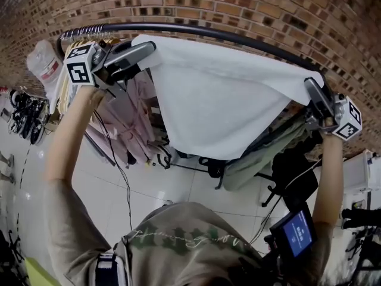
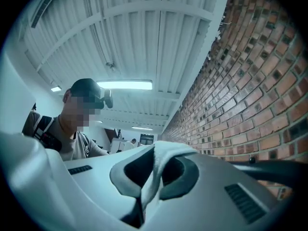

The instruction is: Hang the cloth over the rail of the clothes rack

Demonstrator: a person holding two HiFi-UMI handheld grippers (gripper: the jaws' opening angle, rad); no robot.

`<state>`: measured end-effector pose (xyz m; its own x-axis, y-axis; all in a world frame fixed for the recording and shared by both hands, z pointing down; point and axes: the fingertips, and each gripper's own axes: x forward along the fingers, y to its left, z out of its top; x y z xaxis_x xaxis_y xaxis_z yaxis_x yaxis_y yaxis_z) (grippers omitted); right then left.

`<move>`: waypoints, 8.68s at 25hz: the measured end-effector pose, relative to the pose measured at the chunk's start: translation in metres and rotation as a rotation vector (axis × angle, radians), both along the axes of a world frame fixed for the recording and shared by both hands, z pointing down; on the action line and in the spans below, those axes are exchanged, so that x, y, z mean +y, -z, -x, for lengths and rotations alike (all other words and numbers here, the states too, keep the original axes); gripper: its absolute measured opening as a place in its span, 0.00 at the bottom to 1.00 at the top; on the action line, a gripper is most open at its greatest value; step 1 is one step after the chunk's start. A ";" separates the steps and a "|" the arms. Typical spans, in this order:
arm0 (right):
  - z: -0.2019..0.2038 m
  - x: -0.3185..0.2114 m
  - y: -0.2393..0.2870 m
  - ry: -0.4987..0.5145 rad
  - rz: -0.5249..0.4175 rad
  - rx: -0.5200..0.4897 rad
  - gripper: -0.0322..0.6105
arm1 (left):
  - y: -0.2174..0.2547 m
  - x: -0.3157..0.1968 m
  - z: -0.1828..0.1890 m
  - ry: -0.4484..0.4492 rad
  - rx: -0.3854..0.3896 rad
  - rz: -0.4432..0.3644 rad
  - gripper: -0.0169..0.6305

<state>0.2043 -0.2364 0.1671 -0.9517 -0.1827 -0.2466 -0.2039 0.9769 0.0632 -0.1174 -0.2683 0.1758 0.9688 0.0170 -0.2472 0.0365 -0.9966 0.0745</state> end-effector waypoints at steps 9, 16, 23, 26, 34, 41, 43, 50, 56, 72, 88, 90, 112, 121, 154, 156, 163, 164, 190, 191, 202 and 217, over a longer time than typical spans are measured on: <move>-0.009 -0.030 0.044 -0.043 -0.037 -0.012 0.07 | 0.040 -0.024 -0.010 0.012 -0.019 -0.011 0.05; -0.014 -0.031 0.057 -0.068 -0.077 -0.028 0.07 | 0.052 -0.024 -0.016 0.027 -0.025 -0.033 0.05; -0.010 -0.040 0.089 -0.085 -0.119 -0.006 0.07 | 0.080 -0.046 -0.015 0.042 0.002 -0.032 0.05; -0.011 -0.043 0.101 -0.092 -0.130 -0.004 0.07 | 0.095 -0.052 -0.016 0.082 -0.003 -0.052 0.05; -0.014 -0.049 0.125 -0.119 -0.152 0.002 0.07 | 0.128 -0.059 -0.020 0.108 0.009 -0.073 0.05; -0.012 -0.061 0.156 -0.158 -0.173 0.012 0.07 | 0.150 -0.078 -0.017 0.142 0.015 -0.043 0.05; -0.010 -0.062 0.162 -0.160 -0.184 0.018 0.07 | 0.158 -0.082 -0.016 0.159 0.030 -0.052 0.05; -0.011 -0.076 0.168 -0.195 -0.181 0.042 0.07 | 0.175 -0.094 -0.018 0.205 0.053 -0.087 0.05; -0.013 -0.093 0.177 -0.236 -0.168 0.076 0.07 | 0.180 -0.118 -0.022 0.262 0.022 -0.081 0.05; -0.027 -0.172 0.139 -0.307 -0.018 0.069 0.07 | 0.144 -0.188 -0.038 0.304 0.024 0.041 0.05; -0.038 -0.226 0.081 -0.342 0.095 0.109 0.07 | 0.093 -0.247 -0.052 0.376 -0.070 0.065 0.05; -0.038 -0.232 0.076 -0.346 0.102 0.105 0.07 | 0.085 -0.254 -0.054 0.377 -0.088 0.093 0.05; -0.034 -0.252 0.040 -0.299 0.221 0.077 0.07 | 0.039 -0.266 -0.062 0.283 -0.159 0.284 0.06; -0.034 -0.261 0.027 -0.295 0.365 0.063 0.17 | 0.026 -0.262 -0.071 0.246 -0.210 0.346 0.32; -0.045 -0.271 0.015 -0.410 0.400 0.075 0.46 | -0.017 -0.271 -0.065 0.232 -0.380 0.513 0.57; -0.041 -0.268 0.015 -0.395 0.405 0.071 0.46 | -0.014 -0.272 -0.066 0.239 -0.361 0.515 0.64; -0.030 -0.261 0.023 -0.342 0.323 0.096 0.46 | -0.017 -0.289 -0.058 0.363 -0.394 0.440 0.71; -0.030 -0.261 0.023 -0.341 0.321 0.097 0.46 | -0.022 -0.289 -0.058 0.367 -0.420 0.440 0.72; -0.029 -0.275 0.023 -0.525 0.327 0.204 0.54 | -0.022 -0.293 -0.080 0.484 -0.501 0.350 0.91; -0.023 -0.276 0.027 -0.543 0.312 0.213 0.54 | -0.020 -0.294 -0.079 0.487 -0.496 0.348 0.91; -0.021 -0.291 0.014 -0.701 0.310 0.281 0.54 | -0.020 -0.289 -0.089 0.496 -0.527 0.292 0.96; 0.003 -0.271 0.005 -0.565 0.304 0.318 0.54 | -0.022 -0.297 -0.066 0.432 -0.447 0.445 0.96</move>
<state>0.2016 -0.5075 0.1625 -0.7084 -0.6856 0.1678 -0.7011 0.7110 -0.0548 -0.0512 -0.5649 0.1982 0.8761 -0.3959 0.2753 -0.4780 -0.7880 0.3880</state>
